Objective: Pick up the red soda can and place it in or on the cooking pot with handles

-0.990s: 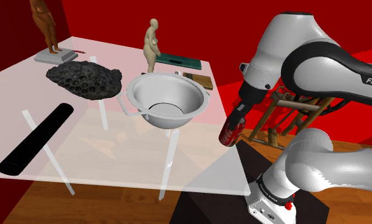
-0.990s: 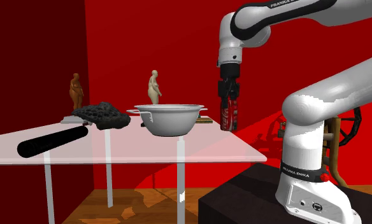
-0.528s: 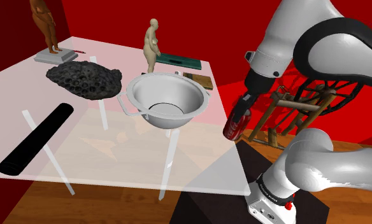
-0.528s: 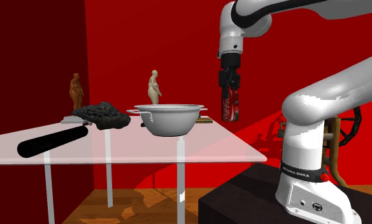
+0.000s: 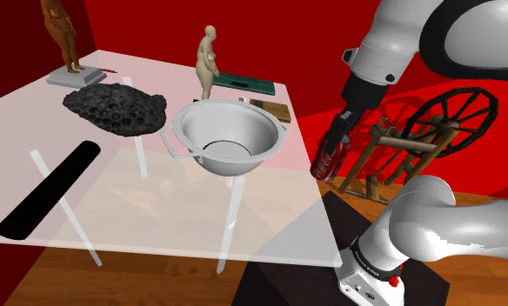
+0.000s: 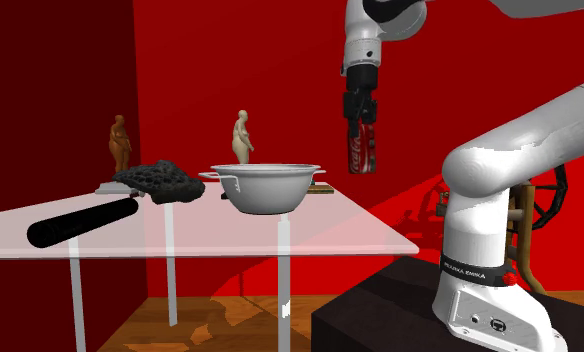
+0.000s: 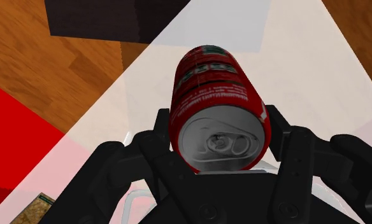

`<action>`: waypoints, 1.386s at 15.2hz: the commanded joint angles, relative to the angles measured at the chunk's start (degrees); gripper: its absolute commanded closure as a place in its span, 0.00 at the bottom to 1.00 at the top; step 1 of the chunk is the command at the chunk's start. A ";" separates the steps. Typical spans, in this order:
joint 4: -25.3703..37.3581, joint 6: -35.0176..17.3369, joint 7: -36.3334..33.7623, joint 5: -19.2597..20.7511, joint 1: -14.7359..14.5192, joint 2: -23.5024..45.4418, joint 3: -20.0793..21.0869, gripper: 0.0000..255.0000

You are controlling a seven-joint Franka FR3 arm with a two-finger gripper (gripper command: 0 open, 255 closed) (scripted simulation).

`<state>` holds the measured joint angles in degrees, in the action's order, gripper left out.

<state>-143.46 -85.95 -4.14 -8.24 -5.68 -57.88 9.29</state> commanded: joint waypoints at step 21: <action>24.77 3.86 -1.83 1.33 2.19 20.73 1.49 1.00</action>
<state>-119.82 -81.07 -5.60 -6.86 -3.64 -39.23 10.24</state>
